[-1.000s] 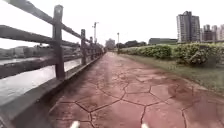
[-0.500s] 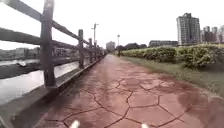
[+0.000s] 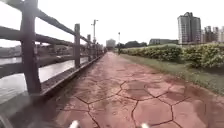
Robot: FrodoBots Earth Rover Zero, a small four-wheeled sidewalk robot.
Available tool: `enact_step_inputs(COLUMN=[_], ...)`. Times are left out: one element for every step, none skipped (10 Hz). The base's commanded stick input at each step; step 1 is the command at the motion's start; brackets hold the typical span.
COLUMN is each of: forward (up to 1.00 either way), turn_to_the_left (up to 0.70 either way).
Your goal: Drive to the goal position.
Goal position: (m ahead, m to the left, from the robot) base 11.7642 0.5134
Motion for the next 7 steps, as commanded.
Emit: enact_step_inputs(forward=[0.7, 0.7, 0.7, 0.7, 0.7, 0.7, 0.7], turn_to_the_left=[0.0, 0.0, 0.0, 0.0, 0.0, 0.0, 0.0])
